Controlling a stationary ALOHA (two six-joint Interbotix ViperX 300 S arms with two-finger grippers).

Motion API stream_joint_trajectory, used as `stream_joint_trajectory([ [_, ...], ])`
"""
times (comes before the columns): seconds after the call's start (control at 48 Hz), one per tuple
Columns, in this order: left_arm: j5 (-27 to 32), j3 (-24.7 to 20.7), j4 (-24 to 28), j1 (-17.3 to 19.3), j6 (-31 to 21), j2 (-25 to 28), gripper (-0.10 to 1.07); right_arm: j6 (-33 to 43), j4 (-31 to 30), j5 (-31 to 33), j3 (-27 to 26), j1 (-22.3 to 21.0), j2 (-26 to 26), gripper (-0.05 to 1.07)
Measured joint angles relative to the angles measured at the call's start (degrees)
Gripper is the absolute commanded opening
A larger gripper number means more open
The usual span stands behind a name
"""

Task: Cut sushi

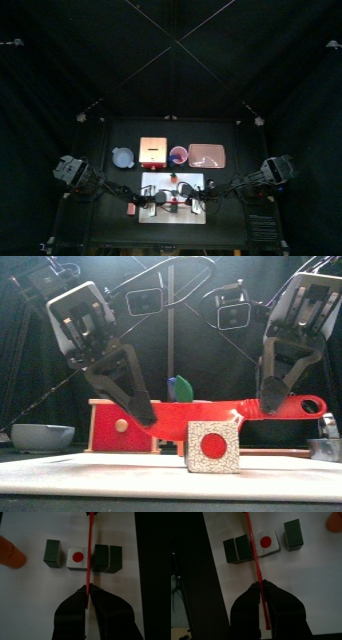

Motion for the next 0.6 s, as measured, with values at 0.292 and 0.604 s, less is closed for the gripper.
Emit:
stream_joint_trajectory([
  [0.292,-0.2,-0.7,-0.3,0.1,0.0,4.1,0.52,0.0,0.5,-0.9,-0.4,0.1,3.9,0.22],
  [0.604,-1.0,-1.2,-2.2,0.0,0.1,5.3,0.52,0.0,1.7,-1.4,-0.5,0.6,4.6,0.22],
])
